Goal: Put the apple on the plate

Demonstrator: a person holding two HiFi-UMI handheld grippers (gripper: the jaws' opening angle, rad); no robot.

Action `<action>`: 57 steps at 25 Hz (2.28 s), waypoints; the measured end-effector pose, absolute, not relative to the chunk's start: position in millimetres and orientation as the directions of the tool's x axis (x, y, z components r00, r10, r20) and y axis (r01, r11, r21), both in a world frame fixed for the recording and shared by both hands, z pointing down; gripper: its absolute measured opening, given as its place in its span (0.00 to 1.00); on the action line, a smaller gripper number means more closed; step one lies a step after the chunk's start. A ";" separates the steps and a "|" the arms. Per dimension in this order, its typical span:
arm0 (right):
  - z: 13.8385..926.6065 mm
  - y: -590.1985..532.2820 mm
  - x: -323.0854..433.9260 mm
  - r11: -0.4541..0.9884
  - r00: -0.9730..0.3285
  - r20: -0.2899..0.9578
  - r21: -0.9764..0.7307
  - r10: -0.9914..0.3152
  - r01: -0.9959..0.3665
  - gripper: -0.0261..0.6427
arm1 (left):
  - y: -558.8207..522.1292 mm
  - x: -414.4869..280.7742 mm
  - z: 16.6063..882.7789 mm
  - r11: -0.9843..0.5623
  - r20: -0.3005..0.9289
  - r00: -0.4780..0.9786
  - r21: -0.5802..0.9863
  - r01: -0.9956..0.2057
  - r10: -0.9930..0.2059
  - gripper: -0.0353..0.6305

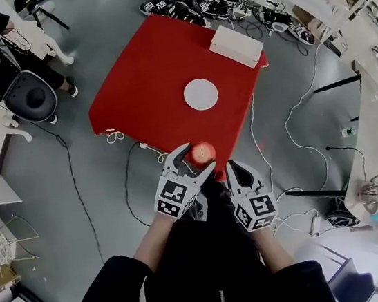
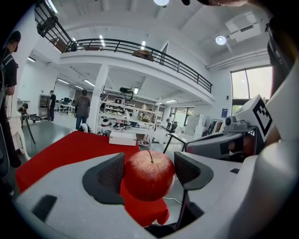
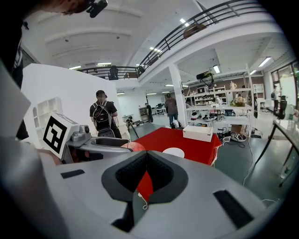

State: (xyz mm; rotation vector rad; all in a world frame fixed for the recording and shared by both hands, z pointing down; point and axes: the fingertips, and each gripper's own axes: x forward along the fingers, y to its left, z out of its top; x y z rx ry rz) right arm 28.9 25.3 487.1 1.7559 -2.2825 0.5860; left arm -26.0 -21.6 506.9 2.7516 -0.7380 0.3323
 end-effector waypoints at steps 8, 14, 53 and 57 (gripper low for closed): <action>486.3 -14.9 38.6 0.262 -0.320 0.362 -0.201 -0.876 -0.944 0.06 | -52.2 -12.7 506.1 -0.819 0.292 0.825 0.183 -0.544 -0.483 0.56; 483.9 -59.1 53.7 0.301 -0.359 0.350 -0.209 -0.865 -0.930 0.06 | -91.6 1.6 505.2 -0.801 0.307 0.803 0.169 -0.575 -0.512 0.56; 522.4 -204.8 128.6 0.417 -0.504 0.408 -0.288 -0.761 -0.862 0.06 | -228.6 71.6 542.9 -0.706 0.385 0.712 0.185 -0.683 -0.588 0.56; 527.8 -204.6 132.0 0.405 -0.496 0.422 -0.289 -0.759 -0.867 0.06 | -234.7 77.1 548.8 -0.712 0.376 0.719 0.186 -0.677 -0.585 0.56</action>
